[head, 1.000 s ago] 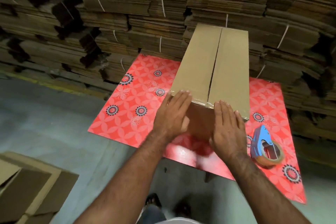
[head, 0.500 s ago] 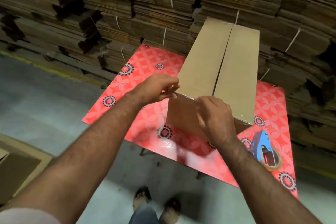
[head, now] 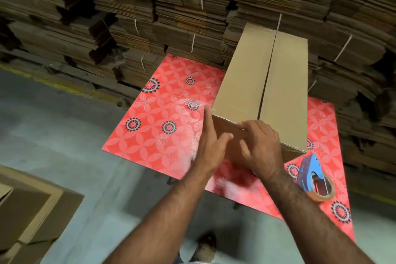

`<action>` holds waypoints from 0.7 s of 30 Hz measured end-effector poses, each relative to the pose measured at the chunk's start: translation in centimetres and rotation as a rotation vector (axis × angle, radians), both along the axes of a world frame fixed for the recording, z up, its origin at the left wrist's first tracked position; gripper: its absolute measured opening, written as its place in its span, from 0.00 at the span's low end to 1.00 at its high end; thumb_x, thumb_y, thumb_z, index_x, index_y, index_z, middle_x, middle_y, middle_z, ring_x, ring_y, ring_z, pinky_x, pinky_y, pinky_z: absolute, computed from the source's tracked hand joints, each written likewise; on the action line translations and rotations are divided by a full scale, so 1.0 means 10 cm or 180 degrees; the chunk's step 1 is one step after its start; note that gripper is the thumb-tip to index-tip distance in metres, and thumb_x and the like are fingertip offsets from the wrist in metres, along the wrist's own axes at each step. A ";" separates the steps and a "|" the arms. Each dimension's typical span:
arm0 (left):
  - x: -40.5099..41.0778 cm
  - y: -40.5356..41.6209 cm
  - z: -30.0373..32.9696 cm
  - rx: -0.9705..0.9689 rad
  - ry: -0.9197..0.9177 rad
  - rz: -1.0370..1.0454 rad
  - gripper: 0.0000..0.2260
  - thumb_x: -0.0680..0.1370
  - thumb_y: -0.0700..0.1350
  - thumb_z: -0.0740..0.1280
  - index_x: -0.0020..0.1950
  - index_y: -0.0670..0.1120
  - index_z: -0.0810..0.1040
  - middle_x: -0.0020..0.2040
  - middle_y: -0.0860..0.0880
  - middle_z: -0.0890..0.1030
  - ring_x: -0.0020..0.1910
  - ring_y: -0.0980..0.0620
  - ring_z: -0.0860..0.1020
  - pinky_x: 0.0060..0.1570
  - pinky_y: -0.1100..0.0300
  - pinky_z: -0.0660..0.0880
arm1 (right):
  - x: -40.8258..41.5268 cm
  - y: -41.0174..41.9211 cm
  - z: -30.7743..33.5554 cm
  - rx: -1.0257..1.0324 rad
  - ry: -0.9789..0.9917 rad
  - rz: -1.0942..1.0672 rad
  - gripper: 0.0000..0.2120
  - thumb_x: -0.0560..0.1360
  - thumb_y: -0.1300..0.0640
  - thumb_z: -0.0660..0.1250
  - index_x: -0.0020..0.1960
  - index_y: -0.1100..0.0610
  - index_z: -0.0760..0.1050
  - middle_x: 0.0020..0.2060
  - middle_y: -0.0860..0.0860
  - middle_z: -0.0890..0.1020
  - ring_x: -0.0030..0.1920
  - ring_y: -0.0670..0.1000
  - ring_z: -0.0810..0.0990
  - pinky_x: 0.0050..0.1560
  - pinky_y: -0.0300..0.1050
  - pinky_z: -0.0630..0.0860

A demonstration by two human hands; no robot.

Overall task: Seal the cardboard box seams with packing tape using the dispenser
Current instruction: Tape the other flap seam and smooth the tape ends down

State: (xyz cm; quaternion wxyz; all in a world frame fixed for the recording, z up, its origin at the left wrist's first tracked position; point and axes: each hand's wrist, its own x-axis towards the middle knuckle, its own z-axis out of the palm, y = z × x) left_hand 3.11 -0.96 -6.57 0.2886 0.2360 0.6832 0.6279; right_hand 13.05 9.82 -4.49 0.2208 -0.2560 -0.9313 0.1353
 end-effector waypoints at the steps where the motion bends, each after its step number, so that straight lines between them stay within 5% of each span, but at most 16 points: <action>1: -0.07 0.06 -0.05 -0.0096 -0.0273 0.0023 0.48 0.67 0.50 0.67 0.82 0.52 0.46 0.82 0.51 0.54 0.79 0.54 0.55 0.78 0.54 0.55 | -0.01 0.01 0.00 -0.0012 0.0003 -0.0014 0.20 0.63 0.59 0.66 0.54 0.53 0.79 0.49 0.49 0.81 0.51 0.56 0.79 0.54 0.50 0.70; 3: -0.25 0.12 -0.25 -0.0624 -0.0363 -0.0133 0.51 0.63 0.53 0.66 0.82 0.53 0.46 0.81 0.47 0.57 0.79 0.46 0.57 0.77 0.45 0.57 | -0.01 0.01 0.01 -0.0035 -0.0021 -0.0044 0.20 0.62 0.59 0.64 0.54 0.53 0.79 0.48 0.48 0.81 0.50 0.56 0.79 0.53 0.50 0.71; 6: -0.30 0.05 -0.42 -0.1707 0.0080 -0.0566 0.49 0.70 0.47 0.66 0.81 0.41 0.37 0.82 0.43 0.40 0.81 0.46 0.41 0.78 0.47 0.40 | -0.03 0.02 0.01 -0.0032 -0.0035 -0.0020 0.21 0.62 0.57 0.61 0.54 0.53 0.79 0.48 0.49 0.81 0.51 0.57 0.79 0.53 0.51 0.71; 11: 0.03 0.02 -0.25 -0.0419 0.0697 -0.0055 0.50 0.67 0.38 0.63 0.78 0.43 0.30 0.80 0.44 0.32 0.80 0.50 0.36 0.78 0.58 0.41 | -0.02 0.03 -0.02 -0.0135 0.0026 0.0039 0.25 0.61 0.57 0.58 0.56 0.55 0.79 0.49 0.49 0.81 0.51 0.57 0.80 0.54 0.51 0.74; 15: 0.01 0.14 -0.32 -0.0593 0.1179 -0.0273 0.52 0.63 0.31 0.61 0.78 0.39 0.30 0.78 0.41 0.29 0.78 0.51 0.30 0.77 0.60 0.37 | -0.01 0.08 -0.05 -0.0194 -0.0001 0.0073 0.27 0.60 0.60 0.57 0.57 0.56 0.79 0.51 0.50 0.82 0.52 0.57 0.80 0.55 0.52 0.75; 18: -0.24 -0.11 -0.34 -0.0371 0.1237 -0.0462 0.45 0.69 0.30 0.60 0.82 0.47 0.44 0.82 0.51 0.51 0.79 0.58 0.54 0.73 0.71 0.53 | 0.00 0.10 -0.04 -0.0249 0.0006 0.0078 0.27 0.61 0.62 0.58 0.58 0.56 0.79 0.52 0.50 0.82 0.54 0.57 0.80 0.58 0.54 0.75; 21: -0.69 -0.32 -0.21 -0.0184 0.1471 -0.0320 0.24 0.78 0.36 0.64 0.74 0.49 0.72 0.67 0.56 0.77 0.65 0.60 0.76 0.66 0.61 0.73 | -0.01 0.09 -0.01 -0.0297 0.0050 0.0053 0.25 0.61 0.63 0.61 0.57 0.56 0.80 0.52 0.51 0.82 0.54 0.57 0.80 0.58 0.54 0.75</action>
